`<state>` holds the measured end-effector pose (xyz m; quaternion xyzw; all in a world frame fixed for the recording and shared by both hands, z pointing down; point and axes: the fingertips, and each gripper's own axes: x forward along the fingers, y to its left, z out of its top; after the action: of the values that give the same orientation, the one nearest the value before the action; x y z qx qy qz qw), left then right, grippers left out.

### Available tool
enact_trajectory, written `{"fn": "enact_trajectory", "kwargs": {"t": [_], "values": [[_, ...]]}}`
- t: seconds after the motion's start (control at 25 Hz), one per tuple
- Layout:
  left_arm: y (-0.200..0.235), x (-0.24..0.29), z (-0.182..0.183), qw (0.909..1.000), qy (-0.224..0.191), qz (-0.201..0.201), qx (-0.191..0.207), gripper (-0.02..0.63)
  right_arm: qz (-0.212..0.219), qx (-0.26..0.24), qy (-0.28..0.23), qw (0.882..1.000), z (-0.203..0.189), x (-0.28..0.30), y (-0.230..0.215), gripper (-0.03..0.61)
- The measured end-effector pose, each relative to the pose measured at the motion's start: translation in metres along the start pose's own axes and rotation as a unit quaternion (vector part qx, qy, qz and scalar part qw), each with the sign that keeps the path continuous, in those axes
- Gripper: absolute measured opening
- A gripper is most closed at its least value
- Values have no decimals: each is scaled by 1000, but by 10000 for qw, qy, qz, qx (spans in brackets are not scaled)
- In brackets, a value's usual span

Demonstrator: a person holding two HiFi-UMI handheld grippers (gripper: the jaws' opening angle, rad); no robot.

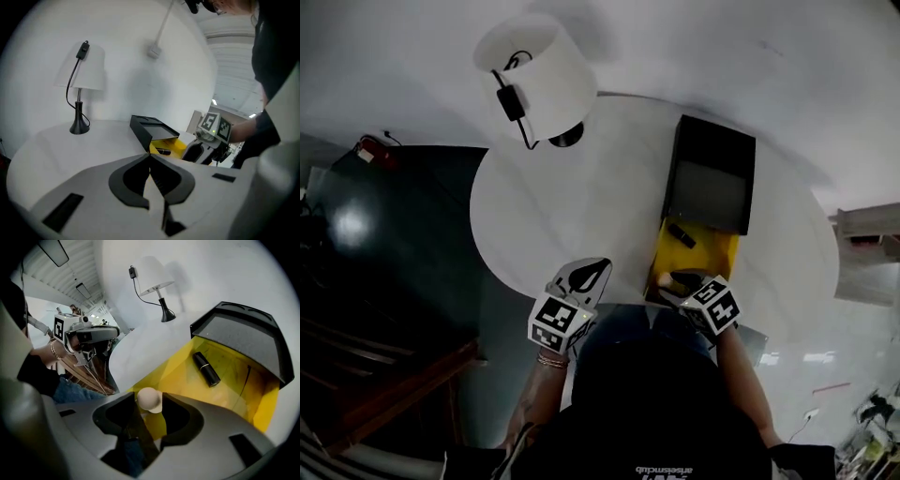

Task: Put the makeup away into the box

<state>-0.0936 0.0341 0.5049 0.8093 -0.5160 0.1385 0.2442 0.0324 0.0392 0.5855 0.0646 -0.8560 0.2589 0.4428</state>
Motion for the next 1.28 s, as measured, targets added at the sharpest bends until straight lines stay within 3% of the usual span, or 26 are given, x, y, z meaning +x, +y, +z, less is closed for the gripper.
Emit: {"fn": "enact_trajectory", "kwargs": {"t": [0.76, 0.96, 1.16, 1.28], "values": [[4, -5, 1, 10000, 53, 69, 41, 17, -211, -25, -305, 9993, 9, -26, -11, 219], [1, 3, 6, 9999, 26, 114, -31, 17, -271, -5, -629, 9977, 17, -42, -20, 221], [-10, 12, 19, 9999, -13, 36, 139, 17, -498, -1, -1184, 9917, 33, -68, -31, 216], [-13, 18, 28, 9997, -89, 83, 202, 17, -709, -43, -1503, 9861, 39, -87, -43, 147]]}}
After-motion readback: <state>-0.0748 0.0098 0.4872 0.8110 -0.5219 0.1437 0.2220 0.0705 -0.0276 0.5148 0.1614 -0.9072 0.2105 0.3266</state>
